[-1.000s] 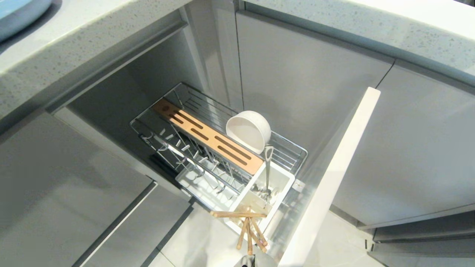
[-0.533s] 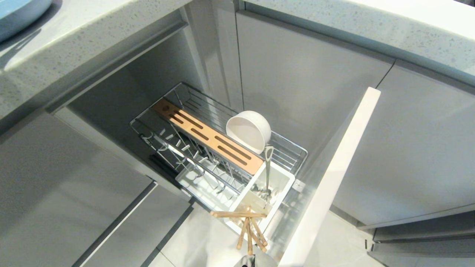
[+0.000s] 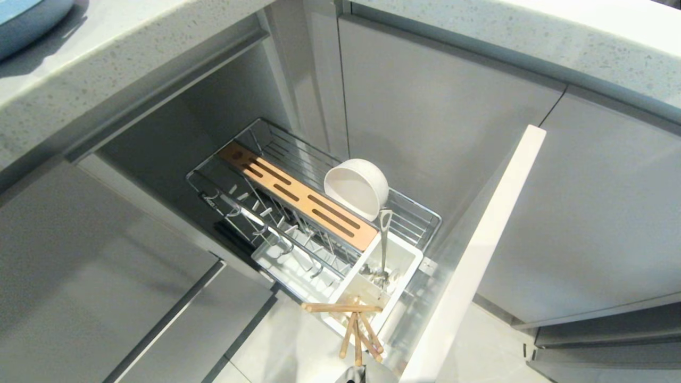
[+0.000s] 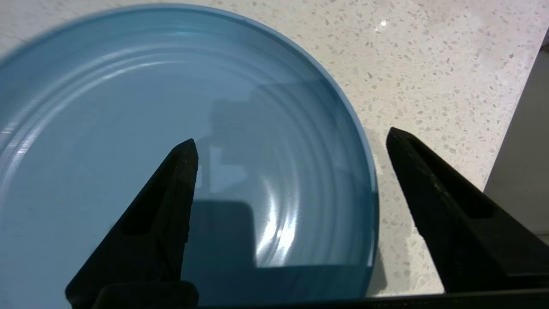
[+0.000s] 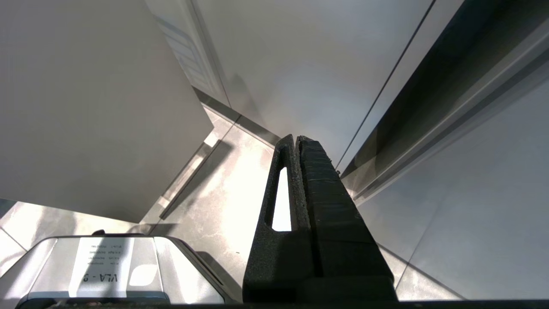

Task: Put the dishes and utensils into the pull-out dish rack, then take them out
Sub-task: Pick up the plate and place it in the cupboard

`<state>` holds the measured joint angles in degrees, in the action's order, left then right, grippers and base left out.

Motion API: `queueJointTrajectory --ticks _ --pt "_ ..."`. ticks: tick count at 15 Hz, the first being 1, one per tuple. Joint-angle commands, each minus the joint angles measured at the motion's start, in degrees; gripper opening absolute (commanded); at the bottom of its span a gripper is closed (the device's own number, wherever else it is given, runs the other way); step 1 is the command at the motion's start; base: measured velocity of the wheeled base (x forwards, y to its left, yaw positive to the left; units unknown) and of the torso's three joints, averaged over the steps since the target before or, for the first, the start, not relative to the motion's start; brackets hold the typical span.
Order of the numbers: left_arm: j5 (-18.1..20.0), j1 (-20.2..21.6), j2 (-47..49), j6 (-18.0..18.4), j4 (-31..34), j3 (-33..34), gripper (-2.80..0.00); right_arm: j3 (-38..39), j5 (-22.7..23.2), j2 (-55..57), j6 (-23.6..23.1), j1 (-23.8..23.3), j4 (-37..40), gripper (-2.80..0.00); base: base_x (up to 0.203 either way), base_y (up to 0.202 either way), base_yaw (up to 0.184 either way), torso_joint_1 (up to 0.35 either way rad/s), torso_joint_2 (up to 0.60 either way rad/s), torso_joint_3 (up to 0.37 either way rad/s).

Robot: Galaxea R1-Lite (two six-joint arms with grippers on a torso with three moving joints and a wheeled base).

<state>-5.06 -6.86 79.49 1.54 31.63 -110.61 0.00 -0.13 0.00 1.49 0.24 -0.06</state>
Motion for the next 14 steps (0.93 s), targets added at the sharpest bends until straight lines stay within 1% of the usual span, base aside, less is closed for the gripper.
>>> queueJointTrajectory --ticks 1,4,8,11,14 --pt "-0.12 -0.71 1.11 -0.75 0.18 -0.05 0.00 0.08 0.04 0.00 0.01 0.02 -0.02 -2.80 0.000 0.000 0.000 0.000 0.00 0.000" --pt "-0.12 -1.05 1.37 -2.73 0.01 0.04 0.00 0.04 -0.01 0.00 0.01 0.02 -0.02 -2.80 0.000 0.000 0.000 0.000 0.00 0.000" --pt "-0.21 -1.05 1.73 -3.12 0.13 0.13 0.00 0.09 0.01 0.00 0.01 0.02 -0.02 -2.80 0.000 0.000 0.000 0.000 0.00 0.000" --pt "-0.21 -1.05 2.07 -4.08 0.09 0.13 0.00 0.09 0.04 0.00 0.01 0.02 -0.02 -2.80 0.000 0.000 0.000 0.000 0.00 0.000" --pt "-0.21 -1.05 2.25 -4.02 0.27 0.30 0.00 0.09 -0.02 0.00 0.01 0.02 -0.02 -2.80 0.000 0.000 0.000 0.000 0.00 0.000"
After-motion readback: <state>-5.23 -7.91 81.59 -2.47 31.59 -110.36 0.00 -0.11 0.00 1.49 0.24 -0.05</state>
